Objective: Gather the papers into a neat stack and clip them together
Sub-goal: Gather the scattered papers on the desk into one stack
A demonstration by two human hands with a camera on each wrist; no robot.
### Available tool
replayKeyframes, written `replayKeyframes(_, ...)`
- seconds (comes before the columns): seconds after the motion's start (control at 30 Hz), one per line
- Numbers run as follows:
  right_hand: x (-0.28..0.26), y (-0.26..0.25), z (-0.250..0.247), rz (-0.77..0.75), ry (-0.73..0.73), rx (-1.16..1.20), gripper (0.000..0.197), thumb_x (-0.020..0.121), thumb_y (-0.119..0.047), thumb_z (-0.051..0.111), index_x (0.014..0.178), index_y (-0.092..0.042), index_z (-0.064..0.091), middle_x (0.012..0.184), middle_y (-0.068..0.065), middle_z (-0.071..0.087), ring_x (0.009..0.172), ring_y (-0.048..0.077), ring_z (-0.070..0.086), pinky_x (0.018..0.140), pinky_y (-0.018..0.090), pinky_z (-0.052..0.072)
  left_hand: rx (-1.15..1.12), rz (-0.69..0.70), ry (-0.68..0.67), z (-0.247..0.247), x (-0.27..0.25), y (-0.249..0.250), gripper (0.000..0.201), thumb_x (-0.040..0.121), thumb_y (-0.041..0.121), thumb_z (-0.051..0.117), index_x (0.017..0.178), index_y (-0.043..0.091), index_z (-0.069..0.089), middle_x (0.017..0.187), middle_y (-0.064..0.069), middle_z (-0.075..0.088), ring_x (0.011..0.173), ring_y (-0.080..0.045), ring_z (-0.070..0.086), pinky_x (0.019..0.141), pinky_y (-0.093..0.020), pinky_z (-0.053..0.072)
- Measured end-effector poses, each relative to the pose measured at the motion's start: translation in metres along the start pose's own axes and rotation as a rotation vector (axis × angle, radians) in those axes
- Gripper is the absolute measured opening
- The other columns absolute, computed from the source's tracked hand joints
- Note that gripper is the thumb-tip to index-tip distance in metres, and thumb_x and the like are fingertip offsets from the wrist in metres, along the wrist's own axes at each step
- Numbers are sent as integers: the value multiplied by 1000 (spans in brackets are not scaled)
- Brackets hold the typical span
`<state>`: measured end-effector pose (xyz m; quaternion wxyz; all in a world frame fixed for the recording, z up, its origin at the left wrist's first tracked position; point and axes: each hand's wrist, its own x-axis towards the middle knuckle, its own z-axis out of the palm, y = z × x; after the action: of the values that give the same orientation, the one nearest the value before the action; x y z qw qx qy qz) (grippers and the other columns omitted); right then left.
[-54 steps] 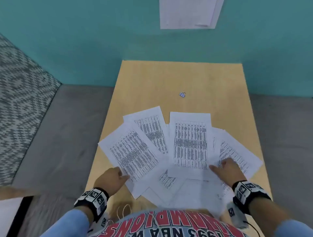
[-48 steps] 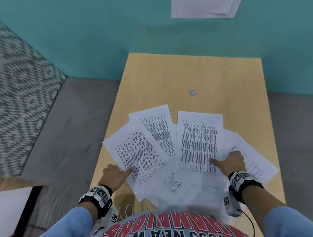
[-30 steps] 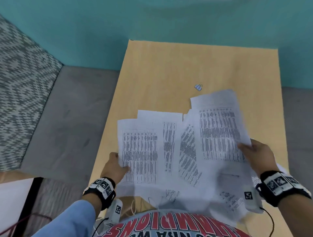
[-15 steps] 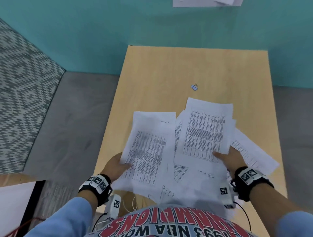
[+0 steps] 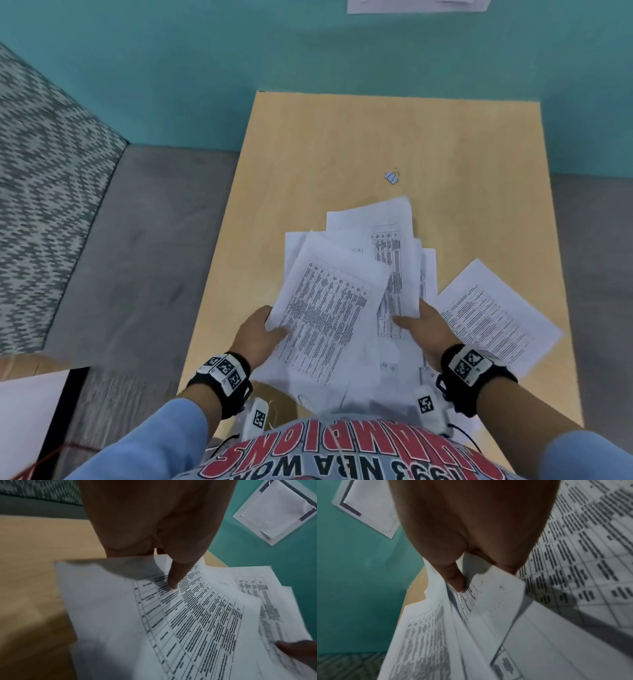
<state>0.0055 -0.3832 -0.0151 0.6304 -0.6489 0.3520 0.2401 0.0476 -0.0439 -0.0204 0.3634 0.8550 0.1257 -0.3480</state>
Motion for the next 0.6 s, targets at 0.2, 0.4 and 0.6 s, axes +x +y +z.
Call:
replayKeyframes(0.2,-4,-6,23,-8,-42,29,91,85,-49,82,158,-20,36,149,-11,48,135,15,46,115,39,34,-43,4,-64,10,-7,6,30,97,36,74,121,22,62,115,4,72,108,-20,69,93,-39,55)
replayKeyframes(0.4,2,-9,31,-138,74,-233,44,92,-21,79,132,-12,64,121,1,72,114,28,70,102,46,55,-74,20,-117,1,-7,2,46,85,54,78,120,30,60,122,5,72,112,-17,71,105,-48,55)
replayKeyframes(0.6,-31,-39,-6,-252,-54,-123,31,91,-22,80,121,-21,75,113,-6,82,104,11,77,102,42,57,-294,78,-87,-25,-22,33,88,75,48,93,147,27,47,143,13,59,130,-14,57,110,-34,46)
